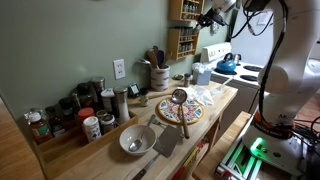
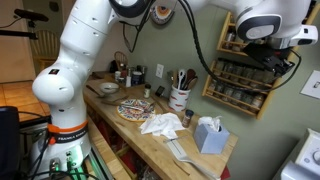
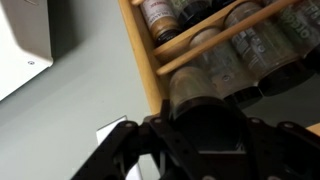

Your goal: Pick up the clear spice bottle with a black lid from the table and put it on the right side of the top shelf of the bottom spice rack

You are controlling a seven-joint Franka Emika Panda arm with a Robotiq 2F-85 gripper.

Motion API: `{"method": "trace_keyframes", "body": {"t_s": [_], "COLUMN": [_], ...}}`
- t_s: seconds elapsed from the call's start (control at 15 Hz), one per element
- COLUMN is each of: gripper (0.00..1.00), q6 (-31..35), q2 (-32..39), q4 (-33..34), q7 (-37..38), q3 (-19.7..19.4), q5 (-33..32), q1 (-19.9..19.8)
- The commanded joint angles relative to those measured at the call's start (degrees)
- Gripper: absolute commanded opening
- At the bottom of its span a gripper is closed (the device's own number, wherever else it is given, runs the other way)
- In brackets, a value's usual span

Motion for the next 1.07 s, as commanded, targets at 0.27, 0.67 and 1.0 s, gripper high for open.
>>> {"method": "trace_keyframes", "body": {"t_s": [0.27,0.67,1.0], "gripper": [0.29,0.29,0.29], "q6": [0.7,-0.7,-1.3], "q2": [3.1,4.7,5.0], "q4": [3.8,6.1,6.8], "q7": [2.5,4.2,3.3], "q3": [-0.9,-0.8,-0.4], "q5": [-4.2,-8.5,-9.1], "q1": [1.2,1.7,1.3]}}
